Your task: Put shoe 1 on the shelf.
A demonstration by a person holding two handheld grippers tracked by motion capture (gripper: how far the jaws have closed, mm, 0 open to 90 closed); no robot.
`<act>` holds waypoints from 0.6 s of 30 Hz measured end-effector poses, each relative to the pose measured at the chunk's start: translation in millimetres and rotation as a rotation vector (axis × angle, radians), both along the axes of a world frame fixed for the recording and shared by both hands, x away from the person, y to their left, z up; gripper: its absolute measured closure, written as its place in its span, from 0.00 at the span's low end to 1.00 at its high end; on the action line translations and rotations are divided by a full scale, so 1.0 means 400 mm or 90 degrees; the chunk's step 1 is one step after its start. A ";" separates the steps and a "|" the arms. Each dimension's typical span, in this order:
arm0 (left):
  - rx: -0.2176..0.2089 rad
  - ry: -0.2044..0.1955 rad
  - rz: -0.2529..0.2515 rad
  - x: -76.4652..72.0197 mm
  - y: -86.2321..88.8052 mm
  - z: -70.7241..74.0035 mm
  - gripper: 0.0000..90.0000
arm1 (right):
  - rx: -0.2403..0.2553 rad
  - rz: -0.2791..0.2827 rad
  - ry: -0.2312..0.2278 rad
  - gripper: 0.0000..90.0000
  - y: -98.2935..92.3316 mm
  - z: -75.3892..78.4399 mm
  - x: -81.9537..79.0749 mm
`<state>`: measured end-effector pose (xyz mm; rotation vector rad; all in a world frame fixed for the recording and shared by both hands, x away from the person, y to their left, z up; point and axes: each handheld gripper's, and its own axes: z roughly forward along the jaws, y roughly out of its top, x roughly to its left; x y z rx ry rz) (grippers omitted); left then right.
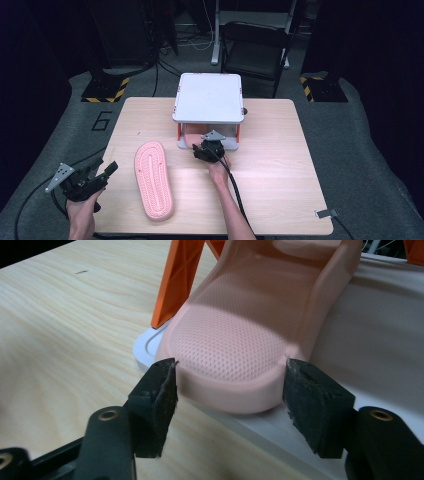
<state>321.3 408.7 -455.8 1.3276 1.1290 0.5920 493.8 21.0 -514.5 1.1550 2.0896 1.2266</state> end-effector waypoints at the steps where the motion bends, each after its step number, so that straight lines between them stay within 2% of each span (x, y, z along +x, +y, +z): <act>1: -0.003 -0.003 0.002 0.000 0.000 -0.001 0.28 | -0.001 0.006 -0.004 0.38 -0.005 0.008 -0.006; 4: -0.004 -0.003 0.004 0.001 0.001 -0.001 0.28 | 0.001 0.007 -0.020 0.34 -0.021 0.030 -0.024; 5: -0.002 0.000 0.001 0.001 0.001 -0.001 0.28 | 0.008 0.010 -0.025 0.30 -0.038 0.050 -0.037; 6: -0.001 0.001 0.000 0.001 -0.002 -0.001 0.28 | 0.023 0.012 -0.053 0.27 -0.068 0.086 -0.067; 8: 0.001 0.000 -0.002 0.002 -0.004 -0.001 0.28 | 0.025 0.013 -0.063 0.24 -0.080 0.099 -0.079; 9: 0.005 0.002 -0.005 0.002 -0.007 0.000 0.28 | 0.022 0.013 -0.089 0.18 -0.116 0.132 -0.115; 10: 0.005 0.002 -0.003 0.002 -0.008 -0.001 0.28 | 0.009 0.017 -0.099 0.18 -0.141 0.150 -0.138; 12: 0.008 0.002 -0.005 0.002 -0.009 -0.001 0.28 | 0.002 0.016 -0.109 0.17 -0.158 0.160 -0.153; 13: 0.009 0.003 -0.003 0.002 -0.010 -0.002 0.28 | 0.014 0.011 -0.127 0.17 -0.217 0.181 -0.197; 14: 0.009 0.003 -0.003 0.002 -0.010 -0.002 0.28 | 0.014 0.011 -0.127 0.17 -0.217 0.181 -0.197; 15: 0.010 0.002 -0.003 0.003 -0.011 -0.003 0.28 | 0.023 0.006 -0.132 0.17 -0.237 0.186 -0.209; 16: 0.010 0.004 -0.002 0.002 -0.012 -0.004 0.28 | 0.035 -0.022 -0.131 0.17 -0.307 0.195 -0.251; 18: 0.010 0.005 -0.002 0.000 -0.012 -0.004 0.28 | 0.033 -0.026 -0.132 0.17 -0.321 0.197 -0.259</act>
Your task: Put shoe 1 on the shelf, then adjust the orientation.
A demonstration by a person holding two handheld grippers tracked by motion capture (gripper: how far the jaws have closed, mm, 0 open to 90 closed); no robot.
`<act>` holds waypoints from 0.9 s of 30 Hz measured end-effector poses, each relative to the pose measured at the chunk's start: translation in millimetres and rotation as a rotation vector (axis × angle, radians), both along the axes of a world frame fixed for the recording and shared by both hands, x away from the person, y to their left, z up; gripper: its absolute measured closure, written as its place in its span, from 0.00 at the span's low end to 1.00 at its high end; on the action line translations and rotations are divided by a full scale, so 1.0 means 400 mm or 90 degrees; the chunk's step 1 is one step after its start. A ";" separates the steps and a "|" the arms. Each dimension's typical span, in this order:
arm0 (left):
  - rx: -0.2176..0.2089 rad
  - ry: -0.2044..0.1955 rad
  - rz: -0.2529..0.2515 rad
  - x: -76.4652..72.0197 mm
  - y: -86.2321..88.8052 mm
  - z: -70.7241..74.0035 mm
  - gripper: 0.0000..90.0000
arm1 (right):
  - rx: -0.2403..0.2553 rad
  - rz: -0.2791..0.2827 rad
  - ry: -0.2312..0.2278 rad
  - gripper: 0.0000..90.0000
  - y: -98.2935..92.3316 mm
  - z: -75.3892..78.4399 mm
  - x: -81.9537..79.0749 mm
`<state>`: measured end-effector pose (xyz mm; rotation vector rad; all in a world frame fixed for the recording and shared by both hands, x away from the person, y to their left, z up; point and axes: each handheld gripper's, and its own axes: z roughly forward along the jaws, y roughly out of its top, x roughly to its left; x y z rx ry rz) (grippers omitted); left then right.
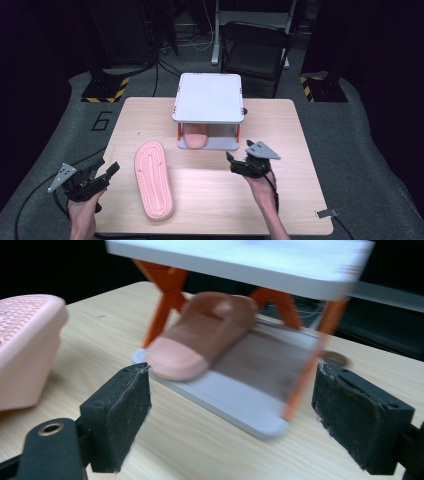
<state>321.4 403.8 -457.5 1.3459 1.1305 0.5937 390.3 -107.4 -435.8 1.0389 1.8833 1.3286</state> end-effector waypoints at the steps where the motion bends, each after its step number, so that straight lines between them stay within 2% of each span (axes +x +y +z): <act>1: 0.003 0.000 0.002 -0.002 0.000 0.000 0.28 | 0.004 -0.030 -0.010 0.17 -0.058 0.003 -0.036; 2: 0.003 0.000 0.002 -0.002 0.000 0.000 0.28 | 0.004 -0.030 -0.010 0.17 -0.058 0.003 -0.036; 3: 0.010 -0.003 0.004 -0.003 0.001 -0.001 0.28 | 0.005 -0.054 -0.015 0.18 -0.105 0.004 -0.066; 4: 0.010 -0.003 0.004 -0.003 0.001 -0.001 0.28 | 0.005 -0.054 -0.015 0.18 -0.105 0.004 -0.066; 5: 0.004 -0.003 0.008 -0.005 -0.002 -0.002 0.28 | 0.008 -0.070 -0.020 0.18 -0.146 0.002 -0.092; 7: 0.005 -0.002 0.008 -0.006 -0.003 -0.002 0.28 | 0.003 -0.074 -0.020 0.18 -0.160 0.001 -0.102; 10: 0.012 -0.001 0.006 -0.008 -0.007 -0.003 0.28 | -0.017 -0.098 -0.031 0.19 -0.219 -0.005 -0.147; 11: 0.012 -0.001 0.006 -0.008 -0.007 -0.003 0.28 | -0.017 -0.098 -0.031 0.19 -0.219 -0.005 -0.147; 13: 0.014 -0.002 0.004 -0.007 -0.011 -0.004 0.28 | -0.014 -0.110 -0.040 0.20 -0.240 -0.011 -0.164; 14: 0.018 -0.001 0.002 -0.007 -0.012 -0.004 0.28 | -0.003 -0.117 -0.049 0.21 -0.249 -0.016 -0.171; 15: 0.022 0.007 -0.002 -0.010 -0.019 -0.006 0.28 | 0.020 -0.134 -0.052 0.21 -0.267 -0.024 -0.179; 16: 0.022 0.007 -0.002 -0.010 -0.019 -0.006 0.28 | 0.020 -0.134 -0.052 0.21 -0.267 -0.024 -0.179; 17: 0.014 0.008 -0.003 -0.016 -0.030 -0.008 0.28 | 0.039 -0.146 -0.053 0.21 -0.277 -0.028 -0.181; 20: 0.015 0.014 -0.007 -0.021 -0.049 -0.009 0.28 | 0.039 -0.145 -0.051 0.21 -0.279 -0.032 -0.181; 22: 0.022 0.015 -0.009 -0.022 -0.058 -0.008 0.28 | 0.048 -0.144 -0.050 0.21 -0.280 -0.034 -0.181; 24: 0.048 0.016 -0.012 -0.023 -0.079 -0.008 0.28 | 0.043 -0.143 -0.052 0.22 -0.281 -0.035 -0.180; 25: 0.052 0.024 -0.009 -0.022 -0.092 -0.013 0.28 | 0.040 -0.145 -0.052 0.22 -0.282 -0.037 -0.179; 27: 0.046 0.025 -0.001 -0.020 -0.097 -0.017 0.28 | 0.041 -0.148 -0.052 0.22 -0.283 -0.036 -0.179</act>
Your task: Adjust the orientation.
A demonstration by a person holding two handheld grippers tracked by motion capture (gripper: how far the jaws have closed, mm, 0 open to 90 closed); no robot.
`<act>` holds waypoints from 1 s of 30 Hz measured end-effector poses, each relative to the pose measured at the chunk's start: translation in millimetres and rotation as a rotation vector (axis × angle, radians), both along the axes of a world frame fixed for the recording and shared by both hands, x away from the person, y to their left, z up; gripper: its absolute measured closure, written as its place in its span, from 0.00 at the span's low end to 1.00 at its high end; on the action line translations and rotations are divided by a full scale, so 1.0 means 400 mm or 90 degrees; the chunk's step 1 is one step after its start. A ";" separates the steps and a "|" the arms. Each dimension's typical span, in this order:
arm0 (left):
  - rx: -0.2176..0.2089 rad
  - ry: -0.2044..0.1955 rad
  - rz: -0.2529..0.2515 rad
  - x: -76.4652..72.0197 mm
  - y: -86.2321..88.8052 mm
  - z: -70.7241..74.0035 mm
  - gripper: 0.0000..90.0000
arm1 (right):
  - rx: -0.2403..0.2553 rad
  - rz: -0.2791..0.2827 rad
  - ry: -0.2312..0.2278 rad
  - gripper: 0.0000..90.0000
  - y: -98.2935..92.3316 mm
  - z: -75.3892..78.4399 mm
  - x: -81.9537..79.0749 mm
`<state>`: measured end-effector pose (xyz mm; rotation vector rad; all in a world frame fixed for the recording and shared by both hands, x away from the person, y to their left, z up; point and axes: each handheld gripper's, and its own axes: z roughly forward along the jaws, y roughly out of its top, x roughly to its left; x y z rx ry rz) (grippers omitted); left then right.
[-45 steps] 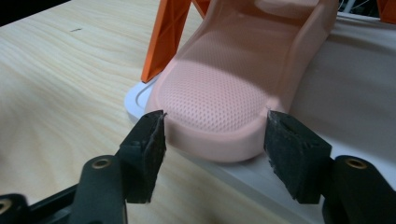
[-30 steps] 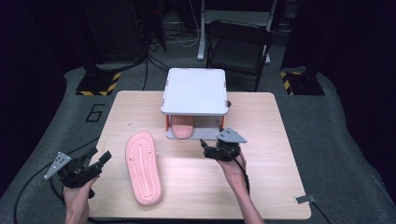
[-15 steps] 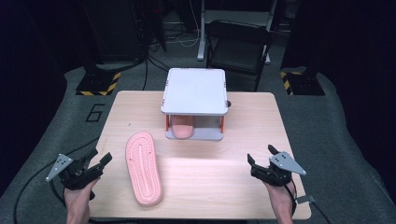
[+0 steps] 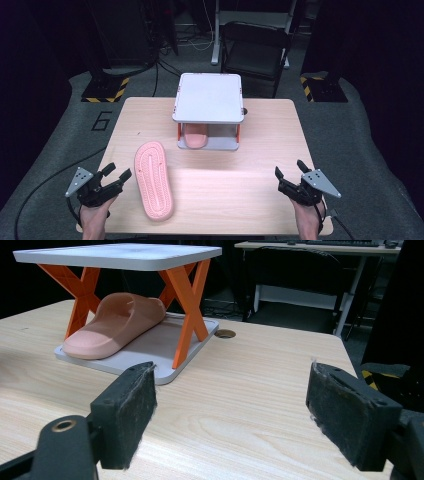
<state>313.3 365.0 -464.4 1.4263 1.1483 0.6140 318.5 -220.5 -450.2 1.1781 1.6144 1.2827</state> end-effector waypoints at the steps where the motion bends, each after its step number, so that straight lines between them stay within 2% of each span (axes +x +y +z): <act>1: -0.003 0.006 0.001 0.001 -0.007 -0.005 0.28 | -0.003 0.001 -0.001 0.22 0.000 0.001 0.000; 2: -0.025 0.014 -0.006 0.000 -0.022 -0.011 0.29 | -0.007 0.003 -0.008 0.22 -0.001 0.004 -0.001; 3: -0.025 0.014 -0.006 0.000 -0.022 -0.011 0.29 | -0.007 0.003 -0.008 0.22 -0.001 0.004 -0.001; 4: -0.008 0.024 -0.008 -0.001 -0.044 -0.016 0.30 | -0.007 0.002 -0.010 0.23 -0.003 0.006 -0.002; 6: -0.006 0.031 -0.009 -0.002 -0.055 -0.018 0.30 | -0.006 0.002 -0.010 0.23 -0.003 0.006 -0.001; 10: 0.051 0.040 -0.010 0.013 -0.103 -0.029 0.30 | -0.023 0.004 -0.009 0.23 0.002 0.005 0.002; 11: 0.077 0.044 -0.004 0.019 -0.116 -0.032 0.30 | -0.031 0.006 -0.011 0.24 0.004 0.005 0.002; 13: 0.111 0.064 0.006 0.031 -0.135 -0.044 0.30 | -0.037 0.011 -0.012 0.24 0.007 0.006 0.003; 15: 0.150 0.069 0.030 0.037 -0.149 -0.053 0.30 | -0.039 0.013 -0.015 0.24 0.008 0.006 0.002; 17: 0.172 0.086 0.043 0.044 -0.151 -0.052 0.30 | -0.038 0.014 -0.015 0.24 0.008 0.007 0.001; 18: 0.190 0.097 0.043 0.051 -0.146 -0.050 0.31 | -0.040 0.017 -0.016 0.24 0.007 0.006 0.001; 19: 0.190 0.097 0.043 0.051 -0.146 -0.050 0.31 | -0.040 0.017 -0.016 0.24 0.007 0.006 0.001; 22: 0.195 0.118 0.041 0.066 -0.120 -0.039 0.32 | -0.045 0.020 -0.013 0.24 0.008 0.004 0.004; 25: 0.192 0.126 0.045 0.079 -0.084 -0.037 0.32 | -0.048 0.024 -0.016 0.24 0.009 0.005 0.004; 27: 0.197 0.143 0.054 0.082 -0.043 -0.039 0.32 | -0.050 0.022 -0.008 0.24 0.013 0.006 0.001; 28: 0.197 0.143 0.054 0.082 -0.043 -0.039 0.33 | -0.050 0.022 -0.008 0.24 0.013 0.006 0.001; 30: 0.188 0.160 0.058 0.082 -0.008 -0.046 0.33 | -0.045 0.025 -0.014 0.24 0.013 0.004 0.003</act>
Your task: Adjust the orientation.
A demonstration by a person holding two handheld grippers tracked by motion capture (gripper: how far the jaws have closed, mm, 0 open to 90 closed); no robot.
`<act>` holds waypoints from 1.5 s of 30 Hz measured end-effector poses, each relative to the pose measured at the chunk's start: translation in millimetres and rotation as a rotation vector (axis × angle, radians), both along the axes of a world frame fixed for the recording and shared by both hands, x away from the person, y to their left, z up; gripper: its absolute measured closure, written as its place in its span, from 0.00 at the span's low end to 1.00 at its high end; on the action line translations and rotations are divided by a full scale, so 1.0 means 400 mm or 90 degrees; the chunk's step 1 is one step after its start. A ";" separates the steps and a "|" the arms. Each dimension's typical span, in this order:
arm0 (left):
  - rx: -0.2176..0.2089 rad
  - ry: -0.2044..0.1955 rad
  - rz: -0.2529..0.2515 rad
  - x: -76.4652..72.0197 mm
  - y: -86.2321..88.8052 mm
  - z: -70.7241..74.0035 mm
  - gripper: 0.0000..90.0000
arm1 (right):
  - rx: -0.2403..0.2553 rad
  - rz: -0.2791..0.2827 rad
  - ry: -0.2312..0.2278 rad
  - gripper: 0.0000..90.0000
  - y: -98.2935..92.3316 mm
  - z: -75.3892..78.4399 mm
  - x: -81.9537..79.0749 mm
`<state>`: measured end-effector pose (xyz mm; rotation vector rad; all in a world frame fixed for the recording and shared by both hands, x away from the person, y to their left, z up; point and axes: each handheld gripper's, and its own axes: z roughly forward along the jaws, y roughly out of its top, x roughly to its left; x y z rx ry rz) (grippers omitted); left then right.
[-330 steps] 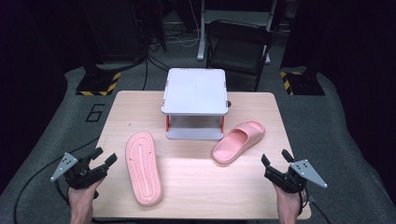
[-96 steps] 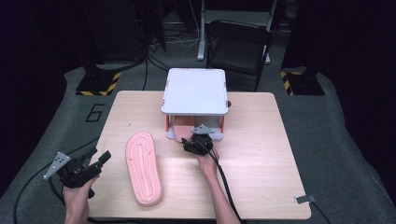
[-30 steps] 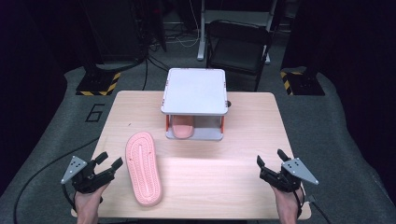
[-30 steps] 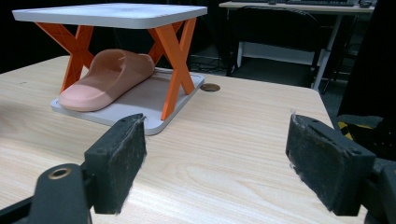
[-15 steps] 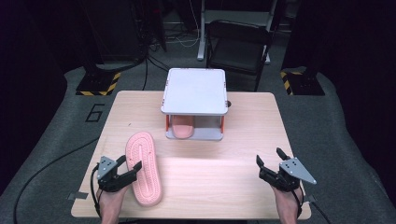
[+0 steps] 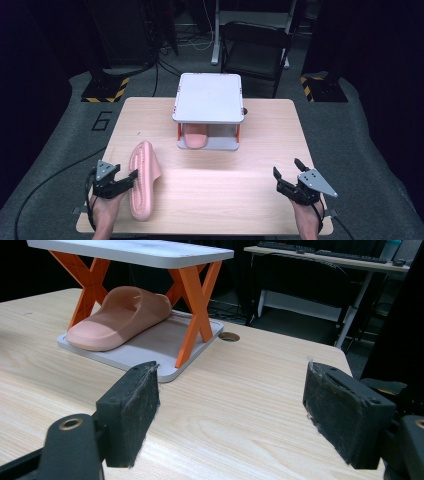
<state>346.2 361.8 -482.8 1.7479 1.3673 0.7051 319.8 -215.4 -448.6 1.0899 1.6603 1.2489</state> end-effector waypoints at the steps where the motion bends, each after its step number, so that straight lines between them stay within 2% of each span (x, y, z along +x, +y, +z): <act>1: -0.002 0.002 0.001 0.000 0.010 -0.004 0.35 | 0.002 0.004 -0.001 0.24 0.001 -0.001 0.002; 2: -0.013 0.009 0.006 -0.002 0.035 -0.014 0.35 | -0.001 0.006 0.004 0.24 0.002 -0.002 0.003; 3: -0.013 0.009 0.006 -0.002 0.035 -0.014 0.36 | -0.001 0.006 0.004 0.24 0.002 -0.002 0.003; 4: -0.026 0.009 0.015 -0.002 0.053 -0.023 0.36 | -0.004 0.006 0.006 0.25 0.005 -0.003 0.005; 7: -0.028 0.005 0.026 -0.005 0.062 -0.020 0.36 | -0.002 0.007 0.004 0.25 0.008 -0.003 0.005; 8: -0.029 -0.014 0.043 -0.011 0.065 -0.010 0.36 | -0.007 0.007 0.010 0.25 0.009 -0.002 0.003; 9: -0.027 -0.027 0.049 -0.015 0.066 -0.002 0.36 | -0.004 0.011 0.003 0.25 0.009 -0.003 0.005; 10: -0.034 -0.054 0.048 -0.026 0.065 0.024 0.36 | -0.009 0.009 0.012 0.25 0.008 -0.002 0.003; 11: -0.034 -0.054 0.048 -0.026 0.065 0.024 0.36 | -0.009 0.009 0.012 0.25 0.008 -0.002 0.003; 12: -0.043 -0.087 0.026 -0.037 0.052 0.052 0.36 | -0.004 0.008 0.008 0.25 0.007 -0.005 0.006; 13: -0.043 -0.087 0.026 -0.037 0.052 0.052 0.36 | -0.004 0.008 0.008 0.25 0.007 -0.005 0.006; 14: -0.058 -0.111 -0.009 -0.044 0.031 0.076 0.36 | -0.003 0.009 0.012 0.25 0.006 -0.005 0.006; 15: -0.058 -0.111 -0.009 -0.044 0.031 0.076 0.36 | -0.003 0.009 0.012 0.25 0.006 -0.005 0.006; 16: -0.048 -0.109 -0.059 -0.040 0.000 0.090 0.36 | -0.009 0.009 0.013 0.25 0.006 -0.003 0.005; 17: -0.048 -0.109 -0.059 -0.040 0.000 0.090 0.36 | -0.009 0.009 0.013 0.25 0.006 -0.003 0.005; 18: -0.037 -0.101 -0.082 -0.033 -0.021 0.091 0.36 | -0.006 0.009 0.005 0.25 0.007 -0.004 0.005; 21: -0.041 -0.096 -0.099 -0.030 -0.041 0.089 0.37 | -0.009 0.011 0.004 0.25 0.008 -0.003 0.004; 23: 0.004 -0.099 -0.125 -0.049 -0.074 0.091 0.37 | -0.015 0.008 0.005 0.25 0.010 -0.003 0.003; 25: 0.050 -0.086 -0.148 -0.059 -0.095 0.085 0.35 | -0.013 0.013 0.002 0.25 0.008 -0.004 0.004; 26: 0.050 -0.086 -0.148 -0.059 -0.095 0.085 0.35 | -0.013 0.013 0.002 0.25 0.008 -0.004 0.004; 28: 0.077 -0.074 -0.160 -0.057 -0.104 0.071 0.35 | -0.012 0.011 0.004 0.25 0.006 -0.005 0.006; 29: 0.083 -0.085 -0.170 -0.056 -0.101 0.059 0.35 | -0.008 0.010 0.011 0.25 0.003 -0.004 0.005; 31: 0.088 -0.093 -0.175 -0.054 -0.095 0.059 0.36 | -0.010 0.012 0.008 0.25 0.002 -0.003 0.004; 33: 0.094 -0.093 -0.174 -0.054 -0.092 0.059 0.36 | -0.010 0.008 0.009 0.25 0.002 -0.002 0.003; 34: 0.121 -0.088 -0.167 -0.056 -0.080 0.066 0.36 | -0.003 0.009 0.011 0.25 0.002 -0.004 0.003; 38: 0.138 -0.089 -0.151 -0.060 -0.057 0.064 0.35 | -0.002 0.007 0.018 0.25 0.000 -0.005 0.005; 39: 0.146 -0.088 -0.139 -0.059 -0.043 0.065 0.35 | 0.002 0.008 0.014 0.25 -0.001 -0.006 0.006; 40: 0.153 -0.086 -0.113 -0.058 -0.026 0.060 0.35 | 0.002 0.008 0.015 0.26 -0.003 -0.006 0.008; 41: 0.153 -0.086 -0.113 -0.058 -0.026 0.060 0.35 | 0.002 0.008 0.015 0.26 -0.003 -0.006 0.008; 43: 0.167 -0.088 -0.077 -0.053 0.000 0.048 0.36 | 0.005 0.008 0.016 0.26 -0.003 -0.006 0.007; 44: 0.168 -0.095 -0.050 -0.051 0.023 0.040 0.48 | 0.004 0.006 0.020 0.26 -0.004 -0.005 0.006; 45: 0.168 -0.095 -0.050 -0.051 0.023 0.040 0.54 | 0.007 0.003 0.018 0.26 -0.003 -0.006 0.008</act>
